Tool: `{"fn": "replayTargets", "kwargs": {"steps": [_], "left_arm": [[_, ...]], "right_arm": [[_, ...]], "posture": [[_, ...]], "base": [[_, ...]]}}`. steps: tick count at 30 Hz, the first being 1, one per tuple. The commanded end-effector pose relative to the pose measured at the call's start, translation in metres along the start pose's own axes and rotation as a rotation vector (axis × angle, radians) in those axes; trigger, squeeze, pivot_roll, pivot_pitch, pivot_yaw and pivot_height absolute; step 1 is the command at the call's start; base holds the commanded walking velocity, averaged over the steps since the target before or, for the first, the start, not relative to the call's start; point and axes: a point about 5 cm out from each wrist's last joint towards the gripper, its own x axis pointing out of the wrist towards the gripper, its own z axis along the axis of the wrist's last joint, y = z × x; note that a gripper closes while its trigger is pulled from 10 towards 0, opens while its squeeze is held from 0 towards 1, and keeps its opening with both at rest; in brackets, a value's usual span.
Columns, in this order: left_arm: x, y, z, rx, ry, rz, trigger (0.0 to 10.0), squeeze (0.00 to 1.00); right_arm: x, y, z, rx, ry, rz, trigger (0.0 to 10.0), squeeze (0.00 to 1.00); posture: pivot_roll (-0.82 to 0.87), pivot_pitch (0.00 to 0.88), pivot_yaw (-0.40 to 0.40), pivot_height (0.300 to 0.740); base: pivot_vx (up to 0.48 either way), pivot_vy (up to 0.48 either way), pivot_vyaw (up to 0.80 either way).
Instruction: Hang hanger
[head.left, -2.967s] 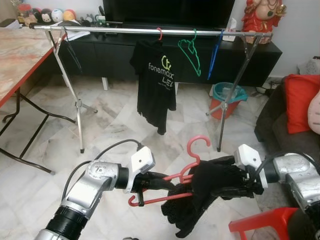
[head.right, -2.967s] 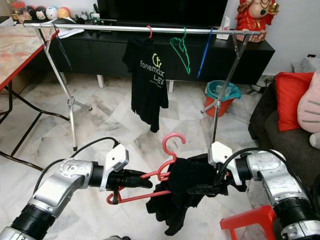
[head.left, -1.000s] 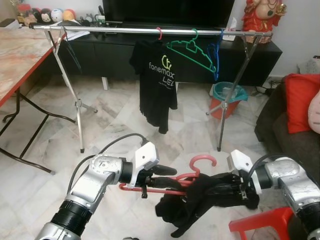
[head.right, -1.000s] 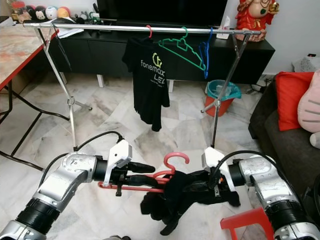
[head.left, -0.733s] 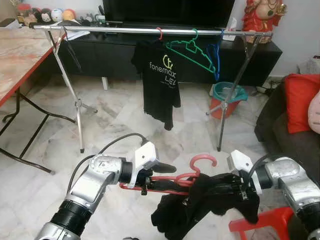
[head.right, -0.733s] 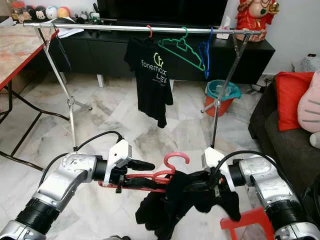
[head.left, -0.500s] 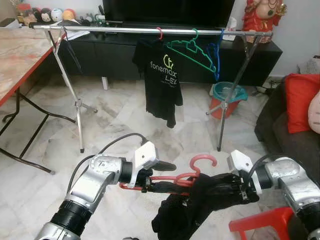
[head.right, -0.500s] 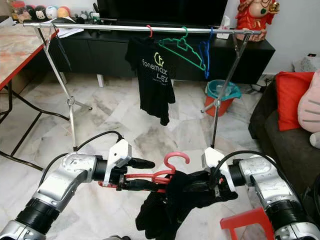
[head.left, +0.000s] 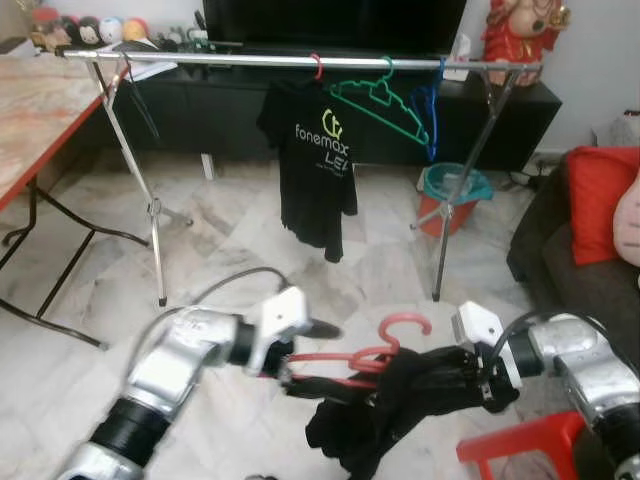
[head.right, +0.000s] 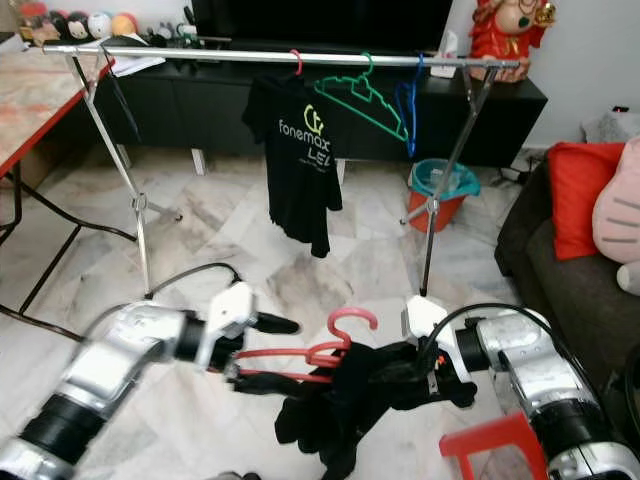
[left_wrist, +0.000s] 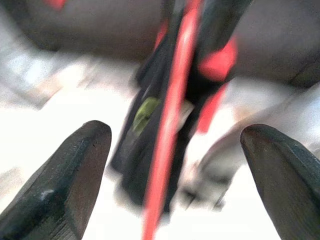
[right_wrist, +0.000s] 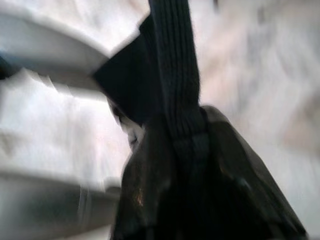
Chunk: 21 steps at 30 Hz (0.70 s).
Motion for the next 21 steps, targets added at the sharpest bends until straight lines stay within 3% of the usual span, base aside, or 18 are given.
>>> {"fn": "replayTargets", "kwargs": {"steps": [1,5,11,13,15,21], "left_arm": [[0.007,0.005,-0.005,0.041,0.042,0.067,10.0,0.0],[0.01,0.009,-0.011,0.038,0.046,0.146,10.0,0.0],[0.005,0.016,-0.008,0.012,-0.042,0.263,10.0,0.0],[-0.001,0.025,-0.002,0.002,-0.093,0.37,10.0,0.0],[-0.015,0.039,0.0,-0.027,-0.151,0.553,10.0,0.0],[-0.044,0.052,-0.016,-0.107,-0.165,0.917,10.0,0.0]], "right_arm": [[-0.002,-0.003,0.001,-0.032,0.024,-0.02,0.0,0.0],[-0.005,-0.003,0.002,-0.034,0.025,-0.025,0.0,0.0],[-0.005,-0.008,-0.001,-0.074,0.074,-0.061,0.0,0.0],[-0.005,-0.01,-0.007,-0.101,0.137,-0.102,0.0,0.0],[-0.004,-0.015,-0.008,-0.089,0.117,-0.179,0.0,0.0],[-0.007,-0.031,-0.003,-0.076,0.072,-0.404,0.0,0.0]], "posture": [[0.06,0.069,-0.047,0.736],[0.06,0.075,-0.045,0.736],[0.06,0.079,-0.044,0.736],[0.06,0.078,-0.043,0.736],[0.06,0.077,-0.042,0.736],[0.07,0.075,-0.043,0.736]], "base": [[0.0,0.0,0.0],[0.0,0.0,0.0],[0.0,0.0,0.0],[0.0,0.0,0.0],[0.0,0.0,0.0],[0.0,0.0,0.0]]}}
